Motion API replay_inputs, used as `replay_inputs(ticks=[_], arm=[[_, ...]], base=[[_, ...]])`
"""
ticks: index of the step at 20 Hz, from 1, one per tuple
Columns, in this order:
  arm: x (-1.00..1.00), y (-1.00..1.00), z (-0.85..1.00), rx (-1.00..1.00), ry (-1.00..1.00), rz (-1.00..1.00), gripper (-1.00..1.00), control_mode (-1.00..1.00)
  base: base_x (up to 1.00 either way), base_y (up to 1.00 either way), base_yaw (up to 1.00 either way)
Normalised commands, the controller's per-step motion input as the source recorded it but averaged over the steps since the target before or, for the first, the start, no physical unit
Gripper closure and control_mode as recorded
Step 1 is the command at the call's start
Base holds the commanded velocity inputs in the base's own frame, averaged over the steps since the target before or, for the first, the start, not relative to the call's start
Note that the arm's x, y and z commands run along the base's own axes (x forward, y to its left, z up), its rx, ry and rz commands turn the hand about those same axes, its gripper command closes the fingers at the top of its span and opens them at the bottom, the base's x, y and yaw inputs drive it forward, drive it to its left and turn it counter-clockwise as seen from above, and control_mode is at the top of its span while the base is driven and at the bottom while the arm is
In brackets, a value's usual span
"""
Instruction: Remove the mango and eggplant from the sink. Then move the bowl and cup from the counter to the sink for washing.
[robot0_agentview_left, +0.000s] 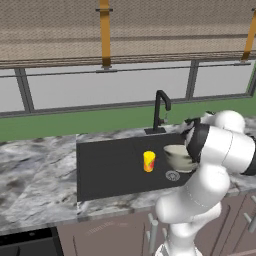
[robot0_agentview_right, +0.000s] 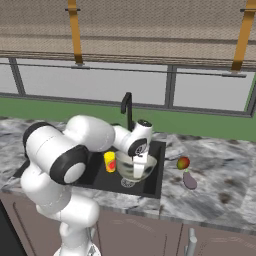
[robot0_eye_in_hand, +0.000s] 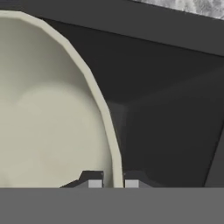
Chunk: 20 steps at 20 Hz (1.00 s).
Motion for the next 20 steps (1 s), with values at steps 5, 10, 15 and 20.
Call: replay_inputs(ticks=[5,10,15,20], arm=[[0.14,-0.02,-0.35,0.01,-0.06,0.0,1.0,-1.0],[0.22,-0.02,-0.36,0.0,0.0,0.0,1.0,-1.0],[0.28,0.0,-0.34,0.0,0.0,0.0,1.0,-1.0],[0.25,-0.05,-0.35,0.0,0.0,0.0,1.0,-1.0]], base=[[0.0,0.0,0.0],[0.0,0.0,0.0],[0.0,0.0,0.0],[0.0,0.0,0.0]])
